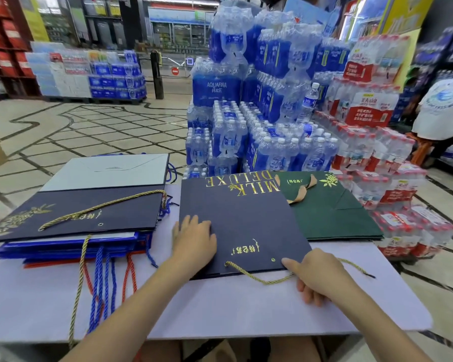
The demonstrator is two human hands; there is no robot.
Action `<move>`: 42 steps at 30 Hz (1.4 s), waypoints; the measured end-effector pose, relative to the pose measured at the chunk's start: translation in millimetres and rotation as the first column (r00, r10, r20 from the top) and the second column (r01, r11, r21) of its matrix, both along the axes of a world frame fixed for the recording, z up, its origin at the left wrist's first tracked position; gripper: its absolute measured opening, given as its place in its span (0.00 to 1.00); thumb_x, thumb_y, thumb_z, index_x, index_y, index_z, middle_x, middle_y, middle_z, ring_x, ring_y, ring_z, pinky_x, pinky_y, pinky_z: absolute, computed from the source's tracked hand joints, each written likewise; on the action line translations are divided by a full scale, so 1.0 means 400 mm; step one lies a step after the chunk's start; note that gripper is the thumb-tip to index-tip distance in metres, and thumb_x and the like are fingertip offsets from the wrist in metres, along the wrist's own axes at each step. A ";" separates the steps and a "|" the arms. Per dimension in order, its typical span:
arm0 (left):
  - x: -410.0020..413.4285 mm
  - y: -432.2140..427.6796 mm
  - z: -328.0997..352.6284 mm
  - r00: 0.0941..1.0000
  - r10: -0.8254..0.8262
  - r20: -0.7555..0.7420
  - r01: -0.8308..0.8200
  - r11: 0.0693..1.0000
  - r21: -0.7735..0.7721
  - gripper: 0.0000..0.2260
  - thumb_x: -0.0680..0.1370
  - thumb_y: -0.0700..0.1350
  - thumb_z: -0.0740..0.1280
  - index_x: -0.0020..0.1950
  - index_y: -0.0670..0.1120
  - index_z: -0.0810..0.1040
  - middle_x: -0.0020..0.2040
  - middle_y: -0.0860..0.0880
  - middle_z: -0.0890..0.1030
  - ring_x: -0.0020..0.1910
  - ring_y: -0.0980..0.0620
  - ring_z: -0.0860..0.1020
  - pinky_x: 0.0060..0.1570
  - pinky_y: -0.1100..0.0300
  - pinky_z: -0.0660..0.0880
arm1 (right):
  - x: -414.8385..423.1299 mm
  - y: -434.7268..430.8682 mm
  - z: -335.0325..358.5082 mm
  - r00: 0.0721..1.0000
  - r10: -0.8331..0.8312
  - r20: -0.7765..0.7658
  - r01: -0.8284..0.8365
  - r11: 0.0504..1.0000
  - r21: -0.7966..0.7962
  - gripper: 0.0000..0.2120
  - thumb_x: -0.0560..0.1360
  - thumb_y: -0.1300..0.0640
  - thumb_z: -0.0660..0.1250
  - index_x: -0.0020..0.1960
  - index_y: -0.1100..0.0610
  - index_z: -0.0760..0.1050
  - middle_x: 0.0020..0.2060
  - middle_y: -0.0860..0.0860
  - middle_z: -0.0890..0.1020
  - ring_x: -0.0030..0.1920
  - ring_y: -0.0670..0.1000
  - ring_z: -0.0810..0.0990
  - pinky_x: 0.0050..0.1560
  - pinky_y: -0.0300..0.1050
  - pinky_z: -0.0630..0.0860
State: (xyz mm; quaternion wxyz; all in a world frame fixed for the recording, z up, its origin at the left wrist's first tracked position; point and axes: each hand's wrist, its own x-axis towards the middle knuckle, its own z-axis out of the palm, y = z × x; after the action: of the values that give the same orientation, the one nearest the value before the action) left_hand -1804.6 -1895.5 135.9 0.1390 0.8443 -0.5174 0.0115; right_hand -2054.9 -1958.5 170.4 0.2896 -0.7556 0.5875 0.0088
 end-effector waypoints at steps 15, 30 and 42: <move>-0.101 0.065 -0.001 0.748 -0.486 -0.452 0.353 0.868 -0.349 0.08 0.79 0.47 0.67 0.41 0.51 0.72 0.52 0.55 0.81 0.55 0.56 0.78 0.55 0.56 0.73 | -0.056 -0.068 -0.114 0.838 0.523 0.155 -0.283 0.660 -0.696 0.12 0.75 0.38 0.62 0.44 0.43 0.80 0.41 0.37 0.76 0.43 0.38 0.70 0.47 0.44 0.67; -0.031 0.065 -0.018 0.992 -0.063 -0.110 0.028 0.955 -0.297 0.14 0.66 0.32 0.64 0.50 0.43 0.73 0.49 0.46 0.77 0.49 0.43 0.74 0.45 0.54 0.71 | -0.040 -0.114 -0.107 0.795 0.604 0.049 -0.424 0.612 -0.668 0.10 0.75 0.41 0.61 0.41 0.44 0.74 0.38 0.38 0.76 0.43 0.42 0.72 0.56 0.45 0.63; -0.152 0.000 -0.006 0.808 -0.586 0.062 0.589 0.796 -0.141 0.11 0.81 0.48 0.59 0.58 0.52 0.79 0.50 0.52 0.78 0.51 0.50 0.72 0.51 0.54 0.70 | -0.002 -0.115 -0.145 0.804 0.552 0.221 -0.233 0.635 -0.737 0.16 0.76 0.41 0.62 0.35 0.49 0.72 0.29 0.39 0.72 0.35 0.39 0.69 0.42 0.39 0.64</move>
State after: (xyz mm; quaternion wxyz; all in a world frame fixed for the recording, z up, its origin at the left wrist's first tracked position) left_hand -1865.4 -1895.3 133.5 0.1960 0.6288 -0.7523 0.0141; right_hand -2055.8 -2004.6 112.3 0.1056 -0.9016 0.2860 -0.3070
